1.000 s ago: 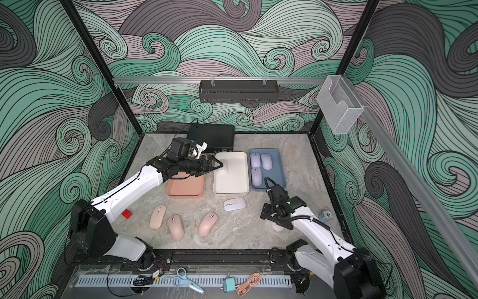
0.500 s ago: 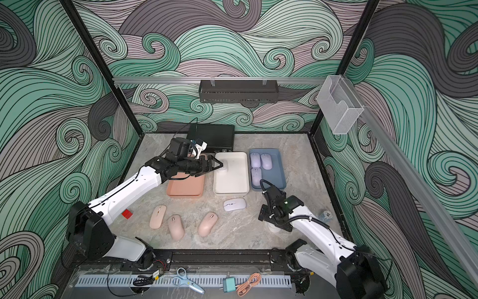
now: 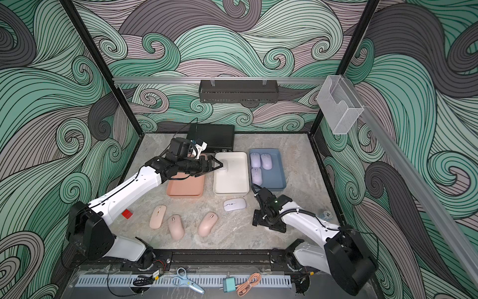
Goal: Place the mice by color into the storage box
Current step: Pick up the mouse from the center of the board.
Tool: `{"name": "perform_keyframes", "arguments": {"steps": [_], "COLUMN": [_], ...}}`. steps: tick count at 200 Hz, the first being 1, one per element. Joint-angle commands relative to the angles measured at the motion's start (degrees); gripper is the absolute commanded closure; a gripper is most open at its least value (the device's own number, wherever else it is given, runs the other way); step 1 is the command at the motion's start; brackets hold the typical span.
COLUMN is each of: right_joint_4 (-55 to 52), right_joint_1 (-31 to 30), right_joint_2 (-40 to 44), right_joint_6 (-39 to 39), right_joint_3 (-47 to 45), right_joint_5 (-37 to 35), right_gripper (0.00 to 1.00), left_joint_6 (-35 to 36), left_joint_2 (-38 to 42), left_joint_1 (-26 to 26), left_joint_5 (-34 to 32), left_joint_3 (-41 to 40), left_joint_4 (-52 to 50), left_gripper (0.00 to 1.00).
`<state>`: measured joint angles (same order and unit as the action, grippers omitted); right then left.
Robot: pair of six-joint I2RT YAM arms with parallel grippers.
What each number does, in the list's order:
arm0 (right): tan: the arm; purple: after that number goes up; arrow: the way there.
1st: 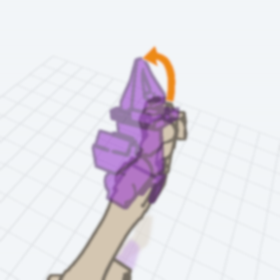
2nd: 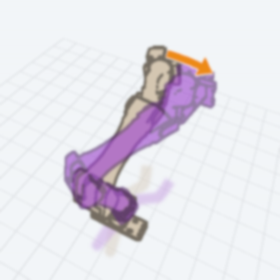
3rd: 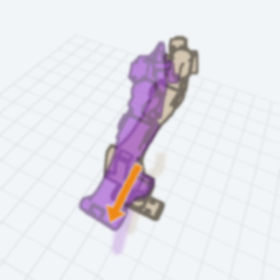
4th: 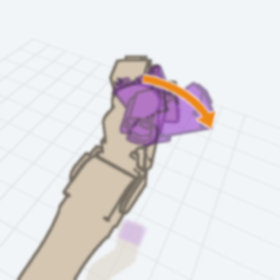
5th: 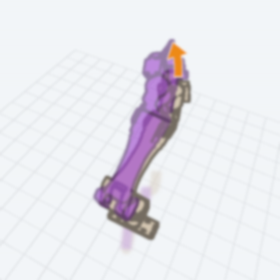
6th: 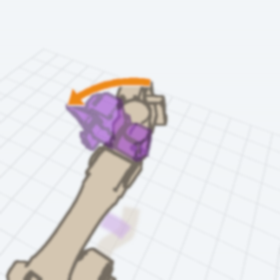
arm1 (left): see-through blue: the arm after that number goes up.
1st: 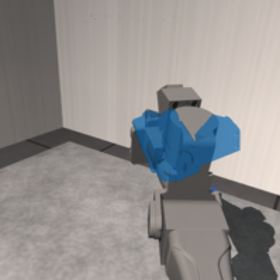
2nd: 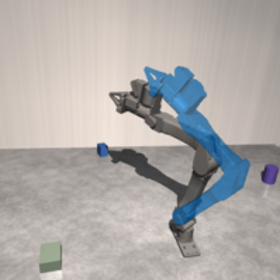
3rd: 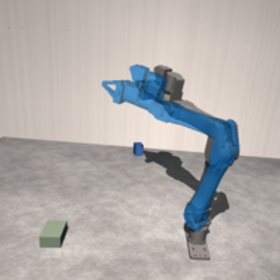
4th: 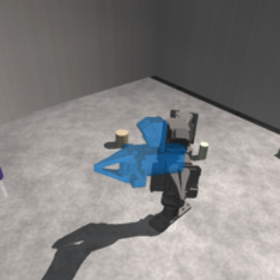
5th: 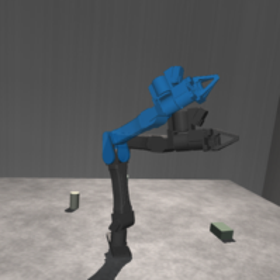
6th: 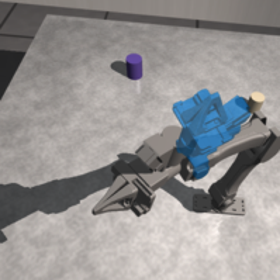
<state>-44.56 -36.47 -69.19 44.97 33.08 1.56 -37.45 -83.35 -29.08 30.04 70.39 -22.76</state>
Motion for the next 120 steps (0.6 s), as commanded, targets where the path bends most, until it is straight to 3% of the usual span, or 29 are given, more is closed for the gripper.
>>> {"name": "perform_keyframes", "arguments": {"steps": [1,30,58,96,120], "right_joint_4": [-2.91,-4.09,-1.99,-1.49,-1.67], "right_joint_1": [-1.25,-1.26,-1.29,-1.24,-1.28], "right_joint_2": [-2.27,-7.00,-10.58,-8.98,-6.71], "right_joint_6": [1.43,1.57,-0.73,-1.82,-2.13], "right_joint_3": [3.10,4.62,5.56,5.42,5.27], "right_joint_5": [-4.55,-10.38,-9.66,-8.70,-8.66], "right_gripper": [0.00,0.07,0.23,0.44,0.49], "left_joint_6": [1.57,1.99,2.30,2.30,2.29], "left_joint_2": [1.17,1.22,1.15,1.35,1.44], "left_joint_1": [-0.65,-0.66,-0.70,-0.72,-0.75], "left_joint_5": [-0.41,-0.69,-1.04,-0.86,-0.73], "left_joint_3": [2.69,2.82,2.87,2.99,2.97], "left_joint_4": [-1.18,-1.47,-1.67,-1.72,-1.72], "left_gripper": [0.09,0.09,0.09,0.09,0.09]}}
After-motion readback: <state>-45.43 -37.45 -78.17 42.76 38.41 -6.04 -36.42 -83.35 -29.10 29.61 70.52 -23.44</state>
